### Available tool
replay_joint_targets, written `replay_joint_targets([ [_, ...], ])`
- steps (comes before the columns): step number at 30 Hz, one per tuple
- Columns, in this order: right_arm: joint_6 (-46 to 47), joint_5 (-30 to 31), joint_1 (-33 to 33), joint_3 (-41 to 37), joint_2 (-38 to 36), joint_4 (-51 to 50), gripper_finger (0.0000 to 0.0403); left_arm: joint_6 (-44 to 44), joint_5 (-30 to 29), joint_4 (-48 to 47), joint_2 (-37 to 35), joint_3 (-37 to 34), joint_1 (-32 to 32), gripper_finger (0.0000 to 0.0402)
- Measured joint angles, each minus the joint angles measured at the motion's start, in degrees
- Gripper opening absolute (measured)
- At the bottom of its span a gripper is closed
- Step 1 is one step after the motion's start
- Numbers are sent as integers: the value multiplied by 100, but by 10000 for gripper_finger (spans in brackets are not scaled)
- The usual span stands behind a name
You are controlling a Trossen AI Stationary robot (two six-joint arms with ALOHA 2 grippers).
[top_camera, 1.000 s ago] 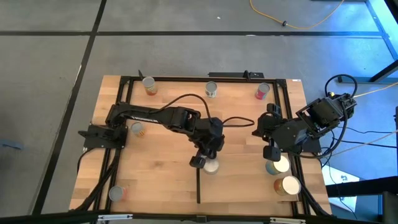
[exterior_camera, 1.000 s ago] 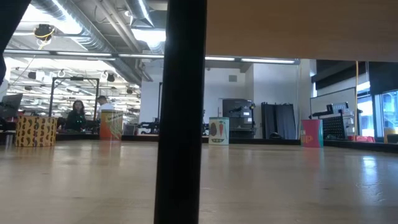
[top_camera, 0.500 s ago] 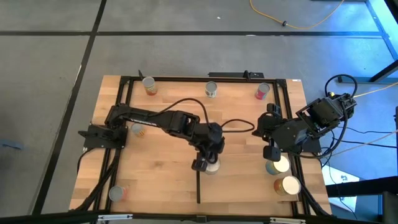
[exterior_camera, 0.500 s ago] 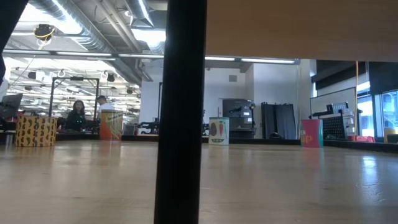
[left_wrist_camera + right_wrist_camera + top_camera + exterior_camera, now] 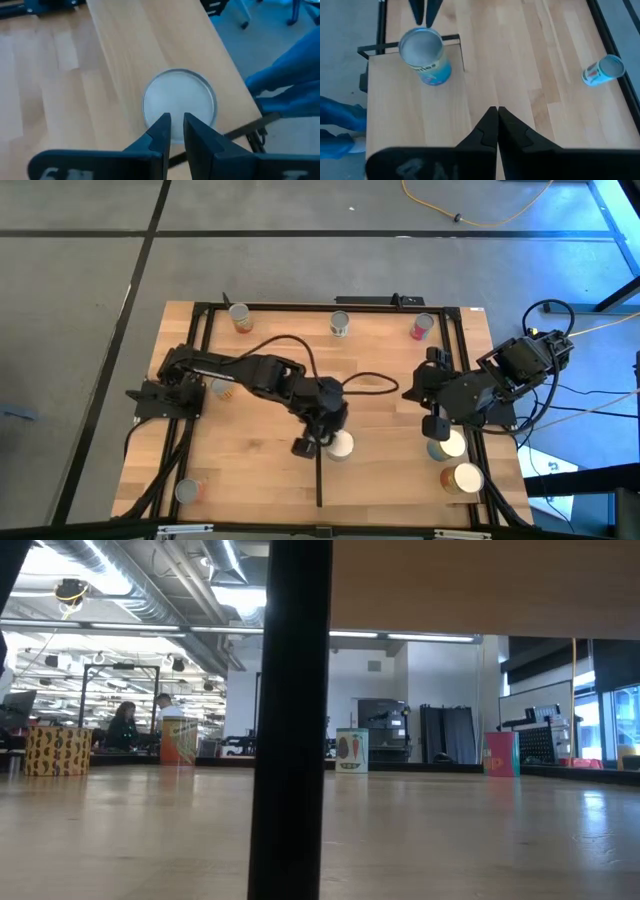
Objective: Pick and place cans onto a shelf
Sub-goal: Put the canned cherries on the shelf
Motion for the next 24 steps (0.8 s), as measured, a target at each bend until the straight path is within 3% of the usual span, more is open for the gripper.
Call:
replay_joint_targets([
  [5,-118,1,-1,0,2,93,6,-189,-363,-881,-126,-19,-268,5],
  [10,-120,1,1,0,2,93,6,-461,-393,-1348,-153,-66,-444,1],
  [16,-162,3,-1,0,2,93,6,-217,171,-673,72,-397,-430,1],
  [24,-160,-47,-1,0,2,91,6,114,71,-385,93,-423,-262,0],
])
